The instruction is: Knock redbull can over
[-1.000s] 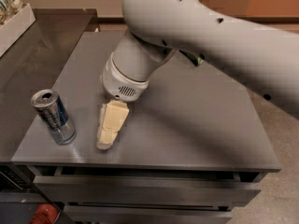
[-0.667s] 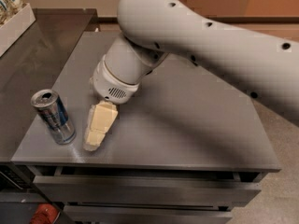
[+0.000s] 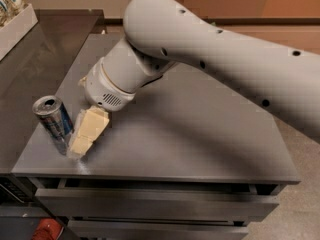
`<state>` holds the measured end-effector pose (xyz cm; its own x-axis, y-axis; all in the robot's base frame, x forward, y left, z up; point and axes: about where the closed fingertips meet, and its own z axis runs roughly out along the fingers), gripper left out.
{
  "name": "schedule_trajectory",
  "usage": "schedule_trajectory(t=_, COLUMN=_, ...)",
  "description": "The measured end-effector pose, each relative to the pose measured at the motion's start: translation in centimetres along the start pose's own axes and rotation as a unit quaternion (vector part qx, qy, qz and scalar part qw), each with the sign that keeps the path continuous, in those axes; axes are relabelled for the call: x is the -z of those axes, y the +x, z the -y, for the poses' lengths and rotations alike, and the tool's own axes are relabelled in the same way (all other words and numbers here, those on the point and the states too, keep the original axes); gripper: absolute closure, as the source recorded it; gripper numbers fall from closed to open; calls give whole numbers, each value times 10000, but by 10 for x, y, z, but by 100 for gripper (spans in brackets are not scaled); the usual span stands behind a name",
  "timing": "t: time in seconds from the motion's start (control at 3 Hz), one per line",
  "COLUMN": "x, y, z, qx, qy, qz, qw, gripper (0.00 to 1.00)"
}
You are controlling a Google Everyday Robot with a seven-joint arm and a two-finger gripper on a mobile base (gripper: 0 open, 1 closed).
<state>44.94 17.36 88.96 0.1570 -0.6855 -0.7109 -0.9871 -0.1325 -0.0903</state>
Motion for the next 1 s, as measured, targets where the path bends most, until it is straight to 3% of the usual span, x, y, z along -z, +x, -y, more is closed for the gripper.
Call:
schedule_trajectory(t=0.67, x=-12, y=-32, z=-6, qx=-119, qy=44, qz=570, qw=9983, gripper=0)
schedule_trajectory(t=1.0, x=-20, y=-41, z=-11, qx=-166, qy=-2, qz=708, qw=9974, gripper=9)
